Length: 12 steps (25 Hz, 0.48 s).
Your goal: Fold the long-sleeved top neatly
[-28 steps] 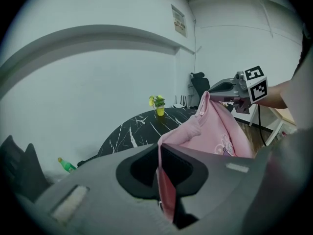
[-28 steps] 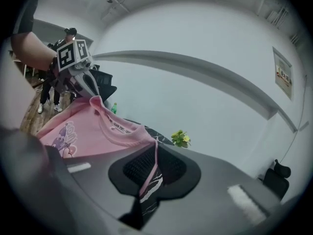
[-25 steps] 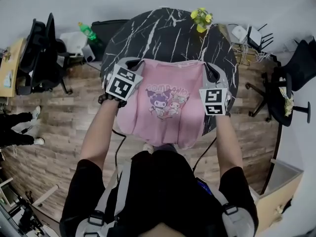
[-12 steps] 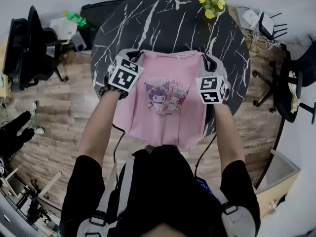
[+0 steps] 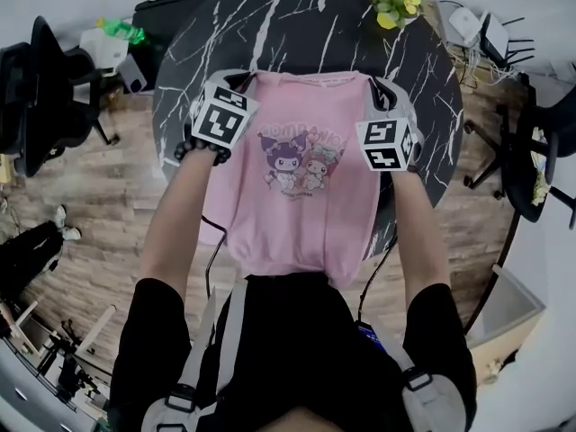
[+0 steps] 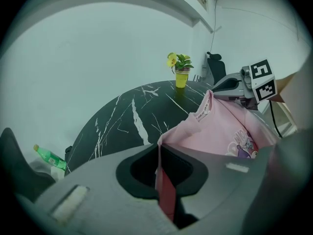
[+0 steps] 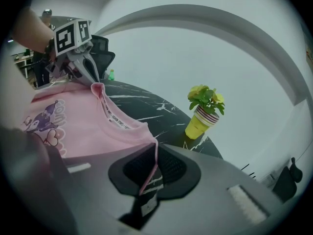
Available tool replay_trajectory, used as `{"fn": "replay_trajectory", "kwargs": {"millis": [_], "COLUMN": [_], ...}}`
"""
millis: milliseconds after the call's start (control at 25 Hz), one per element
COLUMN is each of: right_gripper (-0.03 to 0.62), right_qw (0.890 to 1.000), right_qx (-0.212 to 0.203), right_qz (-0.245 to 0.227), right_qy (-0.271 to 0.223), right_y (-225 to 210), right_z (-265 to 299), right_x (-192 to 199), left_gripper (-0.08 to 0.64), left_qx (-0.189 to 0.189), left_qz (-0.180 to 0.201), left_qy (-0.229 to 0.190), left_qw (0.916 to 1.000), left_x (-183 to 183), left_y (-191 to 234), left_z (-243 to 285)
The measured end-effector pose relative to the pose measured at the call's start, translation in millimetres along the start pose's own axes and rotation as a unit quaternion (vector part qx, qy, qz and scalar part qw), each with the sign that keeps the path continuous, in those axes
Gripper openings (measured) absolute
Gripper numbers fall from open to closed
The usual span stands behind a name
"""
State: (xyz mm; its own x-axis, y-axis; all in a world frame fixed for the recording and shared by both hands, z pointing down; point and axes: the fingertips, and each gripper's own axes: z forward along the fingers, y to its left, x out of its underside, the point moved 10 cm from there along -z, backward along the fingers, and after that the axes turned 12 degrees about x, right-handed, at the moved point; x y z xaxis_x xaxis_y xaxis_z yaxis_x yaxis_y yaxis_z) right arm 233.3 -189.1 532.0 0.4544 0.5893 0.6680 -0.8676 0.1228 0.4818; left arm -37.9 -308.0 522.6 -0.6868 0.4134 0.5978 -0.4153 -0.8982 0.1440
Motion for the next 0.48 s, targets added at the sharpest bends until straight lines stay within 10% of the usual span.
{"fn": "replay_trajectory", "kwargs": {"millis": [480], "right_gripper": [0.062], "right_qw": [1.000], "right_qx": [0.003], "right_qz": [0.007], "right_qy": [-0.002], "right_y": [-18.3], "right_z": [51.0], "right_x": [-31.0], "left_gripper": [0.082], "left_qx": [-0.038], "left_qz": [-0.005], "left_qy": [-0.021], "left_qw": [0.9990], "left_x": [-29.8], "left_y": [38.1], "left_z": [10.1]}}
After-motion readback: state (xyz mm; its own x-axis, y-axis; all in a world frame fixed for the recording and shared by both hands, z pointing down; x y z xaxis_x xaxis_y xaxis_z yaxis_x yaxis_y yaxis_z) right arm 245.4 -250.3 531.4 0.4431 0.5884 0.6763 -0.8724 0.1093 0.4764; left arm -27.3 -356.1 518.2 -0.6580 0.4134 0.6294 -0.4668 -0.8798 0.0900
